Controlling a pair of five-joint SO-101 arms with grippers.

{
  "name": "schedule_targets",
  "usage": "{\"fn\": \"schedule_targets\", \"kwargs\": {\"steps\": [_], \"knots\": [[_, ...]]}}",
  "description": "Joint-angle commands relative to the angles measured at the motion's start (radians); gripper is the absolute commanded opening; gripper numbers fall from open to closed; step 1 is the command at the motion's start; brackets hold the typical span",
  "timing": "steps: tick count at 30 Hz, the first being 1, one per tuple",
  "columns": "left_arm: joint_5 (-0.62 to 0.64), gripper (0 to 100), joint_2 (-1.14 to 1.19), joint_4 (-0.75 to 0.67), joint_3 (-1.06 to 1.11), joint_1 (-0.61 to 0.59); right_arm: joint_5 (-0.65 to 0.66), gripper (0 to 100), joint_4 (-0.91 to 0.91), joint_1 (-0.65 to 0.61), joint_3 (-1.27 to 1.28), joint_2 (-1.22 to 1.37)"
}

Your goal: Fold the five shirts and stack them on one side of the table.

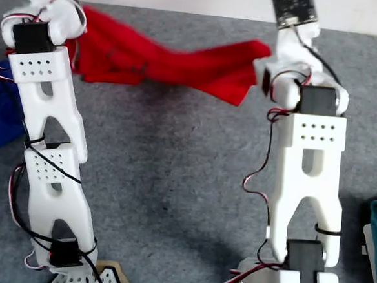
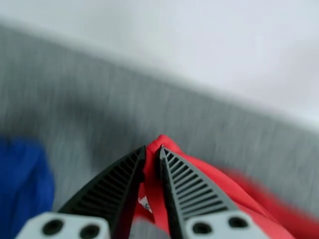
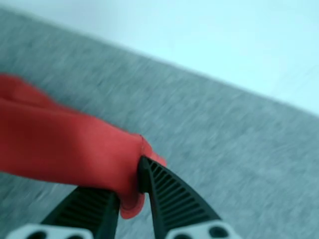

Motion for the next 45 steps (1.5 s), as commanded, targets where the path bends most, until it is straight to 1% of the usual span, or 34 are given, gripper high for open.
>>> {"fn": "schedule_targets", "kwargs": {"steps": [1, 4, 9, 12, 14, 17, 18, 20, 23, 26, 28, 30, 34, 37, 39, 42, 43, 45], "knots": [[0.009, 1, -0.079, 0.187, -0.035, -0.016, 0.015, 0.7, 0.139, -0.059, -0.047, -0.058], [0.009, 1, -0.081, 0.186, -0.035, -0.073, 0.015, 0.7, 0.251, -0.088, -0.047, -0.058], [0.011, 1, -0.085, 0.192, -0.018, -0.087, 0.015, 0.7, 0.381, -0.142, -0.015, -0.062], [0.011, 1, -0.107, 0.193, 0.033, -0.084, 0.009, 0.7, 0.432, -0.157, 0.007, -0.079], [0.011, 1, -0.154, 0.193, 0.110, -0.082, 0.006, 0.7, 0.458, -0.162, 0.015, -0.099], [0.011, 1, -0.286, 0.193, 0.300, -0.068, 0.000, 0.7, 0.498, -0.166, 0.050, -0.137], [0.011, 1, -0.337, 0.192, 0.380, -0.059, -0.023, 0.7, 0.498, -0.166, 0.067, -0.153], [0.011, 1, -0.456, 0.187, 0.568, -0.042, -0.057, 0.7, 0.496, -0.166, 0.111, -0.193], [0.009, 1, -0.630, 0.186, 0.855, -0.010, -0.064, 0.7, 0.495, -0.168, 0.188, -0.251], [0.008, 1, -0.779, 0.163, 1.119, -0.008, -0.064, 0.7, 0.496, -0.168, 0.278, -0.305], [0.006, 1, -0.863, 0.110, 1.293, -0.033, -0.058, 0.7, 0.492, -0.168, 0.364, -0.340], [-0.009, 1, -0.934, 0.023, 1.489, -0.068, -0.057, 0.7, 0.479, -0.170, 0.463, -0.358], [-0.129, 1, -1.049, -0.216, 1.877, -0.130, -0.057, 0.7, 0.380, -0.185, 0.699, -0.401], [-0.184, 1, -1.129, -0.385, 2.112, -0.170, -0.057, 0.7, 0.282, -0.185, 0.846, -0.433], [-0.229, 1, -1.184, -0.471, 2.241, -0.182, -0.054, 0.7, 0.240, -0.188, 0.915, -0.453], [-0.316, 1, -1.279, -0.555, 2.397, -0.182, 0.021, 1.2, 0.211, -0.189, 0.992, -0.481], [-0.334, 1, -1.313, -0.571, 2.436, -0.182, 0.041, 2.6, 0.208, -0.189, 1.012, -0.489], [-0.344, 2, -1.388, -0.577, 2.482, -0.179, 0.060, 10.0, 0.205, -0.189, 1.049, -0.507]]}}
